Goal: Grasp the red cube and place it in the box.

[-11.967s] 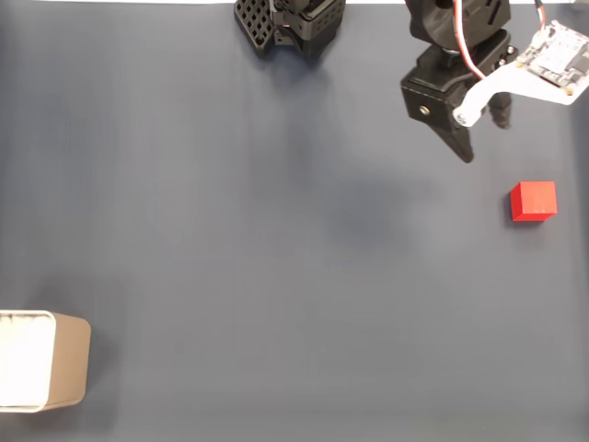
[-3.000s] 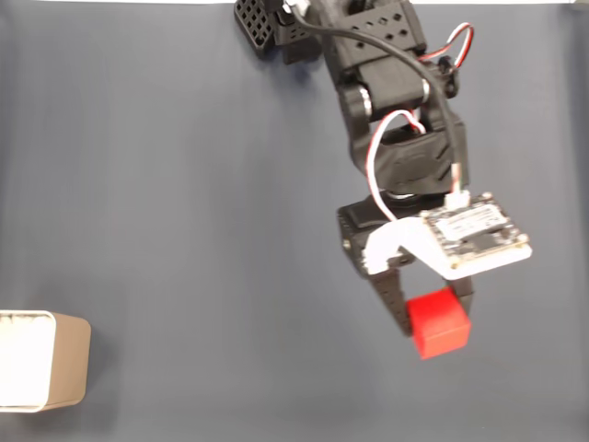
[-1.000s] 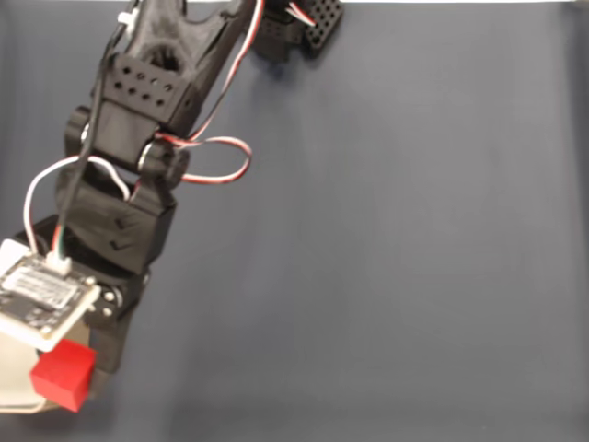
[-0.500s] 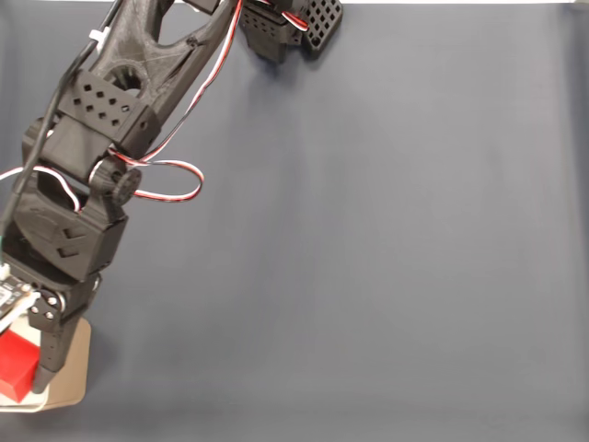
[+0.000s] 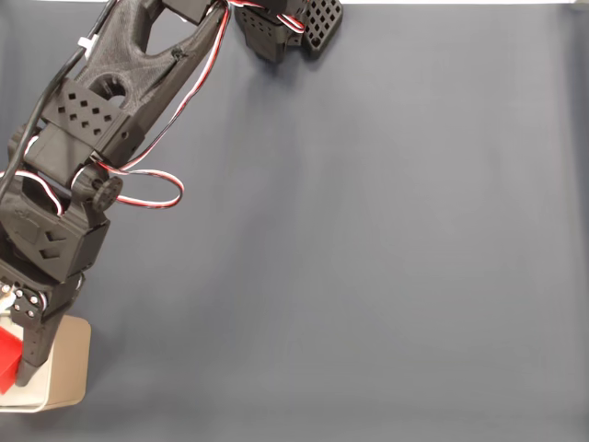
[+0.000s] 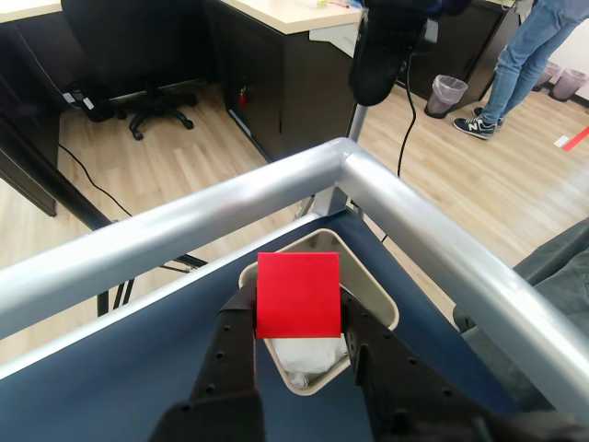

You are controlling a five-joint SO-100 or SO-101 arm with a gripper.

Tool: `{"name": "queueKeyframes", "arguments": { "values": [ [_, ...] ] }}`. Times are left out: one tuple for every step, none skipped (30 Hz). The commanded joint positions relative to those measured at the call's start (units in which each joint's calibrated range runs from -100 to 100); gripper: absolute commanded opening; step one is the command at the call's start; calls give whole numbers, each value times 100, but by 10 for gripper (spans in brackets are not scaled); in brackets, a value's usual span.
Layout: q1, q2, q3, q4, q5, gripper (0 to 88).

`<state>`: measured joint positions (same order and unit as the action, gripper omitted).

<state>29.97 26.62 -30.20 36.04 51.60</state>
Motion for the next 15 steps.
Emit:
{"name": "queueKeyframes", "arguments": {
  "values": [
    [107, -105, -338, -202, 59, 0],
    [107, -97, -329, -219, 59, 0],
    [107, -97, -329, -235, 59, 0],
    [107, -88, -329, -251, 59, 0],
    [114, -88, -329, -268, 59, 0],
    [114, -79, -329, -284, 59, 0],
    [114, -71, -329, -309, 59, 0],
    [114, -71, -329, -325, 59, 0],
    [114, -62, -329, -342, 59, 0],
    [114, -62, -329, -350, 63, 0],
    [114, -62, -329, -358, 63, 0],
    [114, -62, -329, -358, 63, 0],
    [114, -53, -329, -358, 63, 0],
    [114, -53, -329, -358, 63, 0],
    [114, -53, -329, -358, 63, 0]
  ]
}}
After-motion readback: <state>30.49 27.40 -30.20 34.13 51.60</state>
